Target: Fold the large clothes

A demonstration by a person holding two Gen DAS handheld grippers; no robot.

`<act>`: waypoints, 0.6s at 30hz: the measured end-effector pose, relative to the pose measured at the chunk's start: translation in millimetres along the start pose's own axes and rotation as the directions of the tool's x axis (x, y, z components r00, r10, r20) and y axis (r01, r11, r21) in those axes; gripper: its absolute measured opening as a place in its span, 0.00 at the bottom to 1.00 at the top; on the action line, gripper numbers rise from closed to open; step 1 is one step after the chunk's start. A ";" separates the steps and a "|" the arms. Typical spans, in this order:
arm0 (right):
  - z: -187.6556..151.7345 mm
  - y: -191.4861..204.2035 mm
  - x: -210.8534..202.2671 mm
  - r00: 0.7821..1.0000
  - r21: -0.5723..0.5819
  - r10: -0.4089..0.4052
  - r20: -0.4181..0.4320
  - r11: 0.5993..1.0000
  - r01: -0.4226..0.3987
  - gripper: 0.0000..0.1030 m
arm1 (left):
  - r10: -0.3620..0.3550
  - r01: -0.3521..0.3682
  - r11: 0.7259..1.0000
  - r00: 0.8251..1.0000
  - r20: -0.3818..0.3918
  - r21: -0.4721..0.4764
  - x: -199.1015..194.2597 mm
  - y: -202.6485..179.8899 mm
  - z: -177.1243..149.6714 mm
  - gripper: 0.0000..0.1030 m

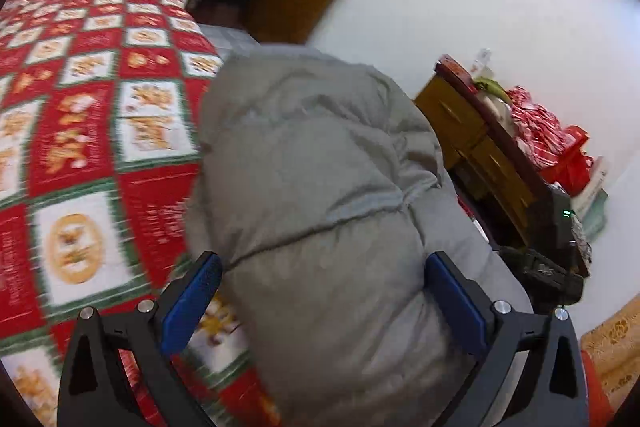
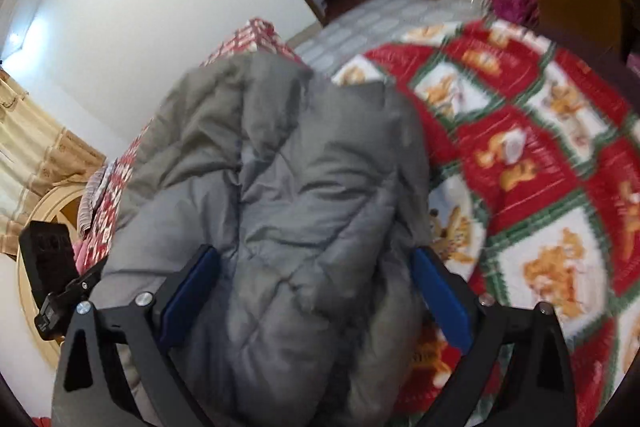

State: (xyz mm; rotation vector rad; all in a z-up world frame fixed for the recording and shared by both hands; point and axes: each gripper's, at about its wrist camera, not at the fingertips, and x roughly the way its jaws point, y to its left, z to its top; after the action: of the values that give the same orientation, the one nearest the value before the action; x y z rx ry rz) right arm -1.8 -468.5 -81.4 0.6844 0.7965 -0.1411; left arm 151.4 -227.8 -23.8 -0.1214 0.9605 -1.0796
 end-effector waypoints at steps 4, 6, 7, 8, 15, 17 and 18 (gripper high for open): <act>-7.9 -1.4 17.0 0.998 -0.003 0.019 -0.053 1.000 -0.019 0.97 | -0.102 0.100 0.993 0.995 -0.021 -0.057 15.5 3.9 3.3 0.99; -11.6 6.9 19.3 0.999 -0.041 0.011 -0.046 0.999 -0.013 0.98 | -0.097 0.097 0.995 0.995 -0.006 -0.011 15.8 -12.8 2.7 0.97; -14.6 14.0 20.1 0.999 -0.074 0.000 -0.051 0.997 -0.004 0.93 | -0.095 0.095 0.995 0.995 0.003 0.024 13.8 -24.4 2.5 0.96; -19.2 23.3 20.5 0.997 -0.105 0.004 -0.073 0.994 -0.011 0.74 | -0.083 0.081 0.994 0.996 0.020 0.072 8.7 -43.4 2.0 0.90; -45.8 50.0 -50.9 0.985 -0.089 0.167 0.051 0.983 -0.162 0.26 | -0.133 0.080 0.939 0.982 0.137 0.335 -25.6 -164.0 3.2 0.73; -51.9 54.0 -87.8 0.976 -0.084 0.185 0.117 0.981 -0.176 0.26 | -0.200 0.127 0.916 0.967 0.159 0.379 -39.9 -191.8 3.9 0.73; -53.6 56.0 -102.7 0.973 -0.086 0.183 0.143 0.981 -0.172 0.26 | -0.260 0.174 0.901 0.950 0.172 0.397 -50.4 -205.1 4.8 0.73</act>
State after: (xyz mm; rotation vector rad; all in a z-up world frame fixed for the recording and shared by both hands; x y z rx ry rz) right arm -86.3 -405.5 -7.6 0.6642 0.5899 -0.0005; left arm 6.9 -293.5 115.5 -0.0303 0.5316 -1.4108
